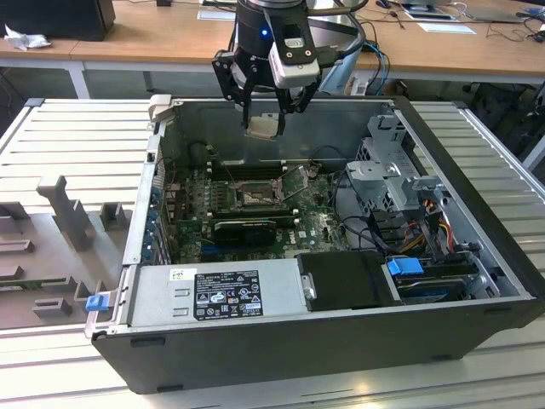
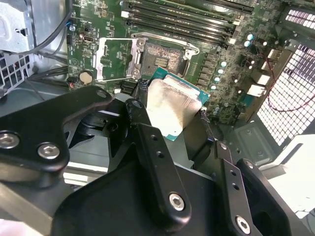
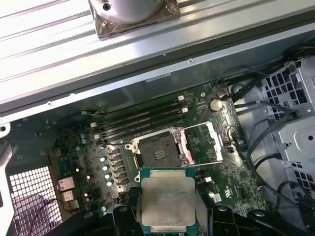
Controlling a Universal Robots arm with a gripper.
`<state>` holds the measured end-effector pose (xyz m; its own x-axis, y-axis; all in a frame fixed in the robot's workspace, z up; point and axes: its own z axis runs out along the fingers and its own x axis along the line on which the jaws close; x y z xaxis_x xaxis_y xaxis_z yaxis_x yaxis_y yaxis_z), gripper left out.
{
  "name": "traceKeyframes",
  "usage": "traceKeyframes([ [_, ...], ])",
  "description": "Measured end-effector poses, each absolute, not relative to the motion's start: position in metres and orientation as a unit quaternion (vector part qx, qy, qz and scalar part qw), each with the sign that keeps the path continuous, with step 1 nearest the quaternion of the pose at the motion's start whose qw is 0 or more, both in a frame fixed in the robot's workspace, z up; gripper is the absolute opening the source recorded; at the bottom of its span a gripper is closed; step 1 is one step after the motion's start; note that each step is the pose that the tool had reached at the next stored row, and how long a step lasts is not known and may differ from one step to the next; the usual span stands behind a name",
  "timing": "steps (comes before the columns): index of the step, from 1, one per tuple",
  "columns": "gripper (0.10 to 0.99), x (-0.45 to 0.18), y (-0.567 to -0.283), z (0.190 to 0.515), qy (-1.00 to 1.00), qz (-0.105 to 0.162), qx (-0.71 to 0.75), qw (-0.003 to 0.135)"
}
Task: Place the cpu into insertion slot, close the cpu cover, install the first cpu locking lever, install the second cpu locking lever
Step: 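Place the cpu into insertion slot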
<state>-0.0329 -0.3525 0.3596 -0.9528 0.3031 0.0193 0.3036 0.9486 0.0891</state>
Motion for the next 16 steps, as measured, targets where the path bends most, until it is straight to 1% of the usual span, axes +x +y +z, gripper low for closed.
traceKeyframes([
  [16, 0.533, -0.0329, -0.3525, 0.3517, -0.984, -0.045, -0.173, 0.002],
])
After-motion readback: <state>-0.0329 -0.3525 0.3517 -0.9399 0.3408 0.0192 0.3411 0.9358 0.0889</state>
